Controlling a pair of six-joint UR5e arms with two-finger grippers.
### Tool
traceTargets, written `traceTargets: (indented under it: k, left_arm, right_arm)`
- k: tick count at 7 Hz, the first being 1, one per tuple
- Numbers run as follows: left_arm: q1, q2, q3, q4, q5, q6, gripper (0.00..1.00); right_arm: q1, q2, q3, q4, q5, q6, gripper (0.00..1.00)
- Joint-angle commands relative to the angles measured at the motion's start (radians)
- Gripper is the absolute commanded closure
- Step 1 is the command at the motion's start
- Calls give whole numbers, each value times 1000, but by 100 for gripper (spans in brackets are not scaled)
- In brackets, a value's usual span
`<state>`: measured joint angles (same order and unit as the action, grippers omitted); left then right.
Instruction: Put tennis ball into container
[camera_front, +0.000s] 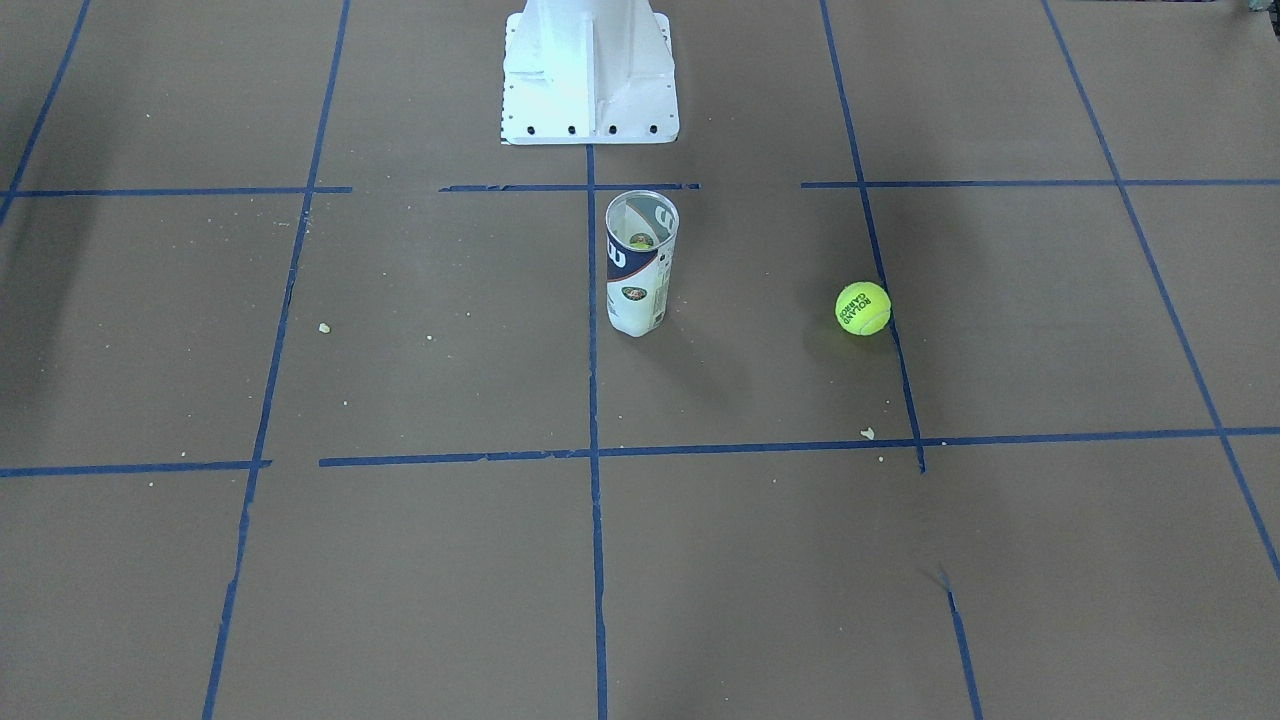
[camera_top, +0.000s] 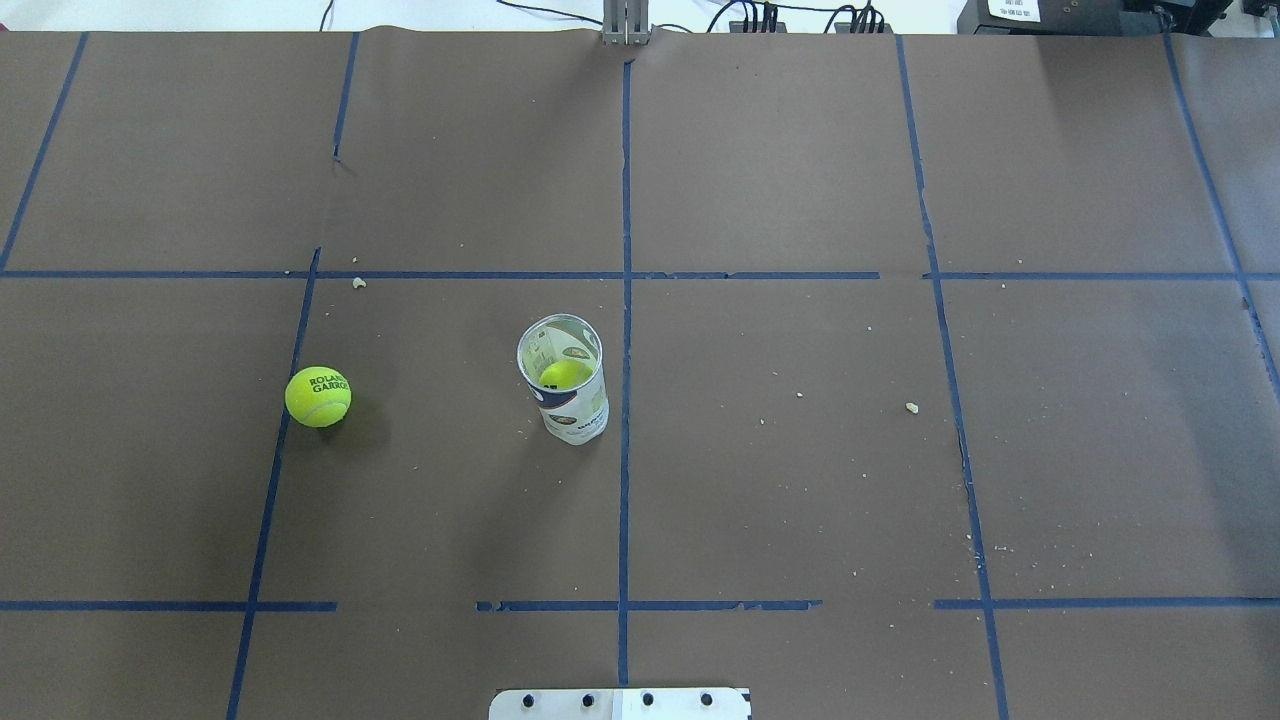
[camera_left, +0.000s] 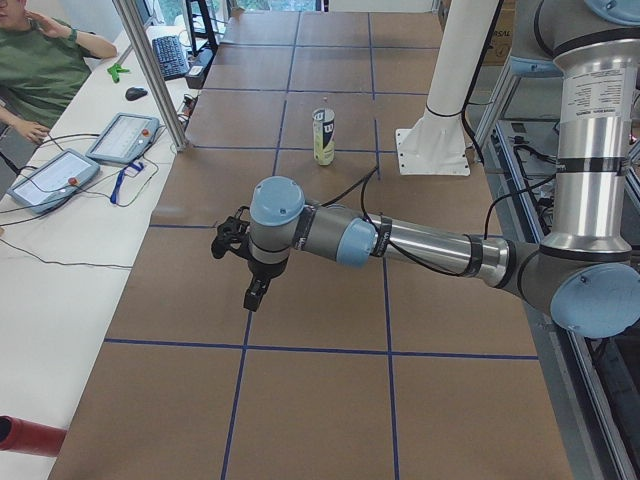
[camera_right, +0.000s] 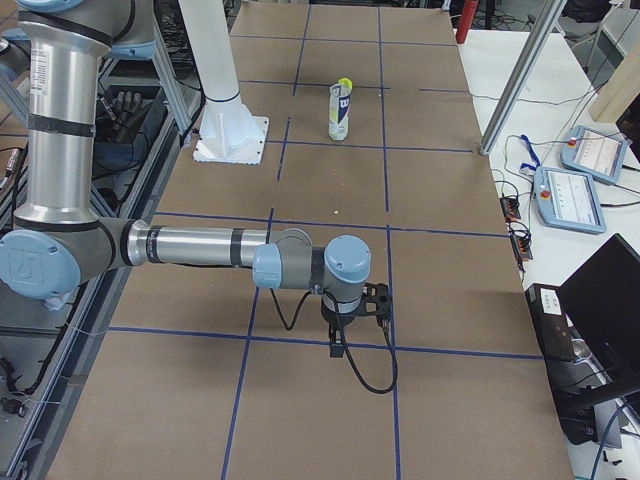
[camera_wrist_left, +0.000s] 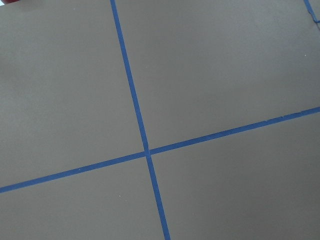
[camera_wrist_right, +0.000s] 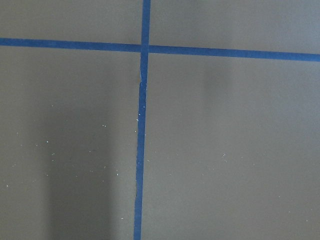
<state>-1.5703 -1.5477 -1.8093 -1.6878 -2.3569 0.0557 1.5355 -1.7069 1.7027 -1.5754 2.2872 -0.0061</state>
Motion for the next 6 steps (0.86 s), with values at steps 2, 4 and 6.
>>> traceTargets:
  k: [2, 4, 6]
  left_arm:
    - [53, -48, -13, 0, 36, -40, 0]
    - [162, -60, -77, -7, 44, -272, 0]
    - [299, -78, -99, -94, 56, -522, 0]
  right_arm:
    - [0, 0, 0, 0, 0, 0, 0]
    - [0, 0, 0, 0, 0, 0, 0]
    - [0, 0, 0, 0, 0, 0, 0]
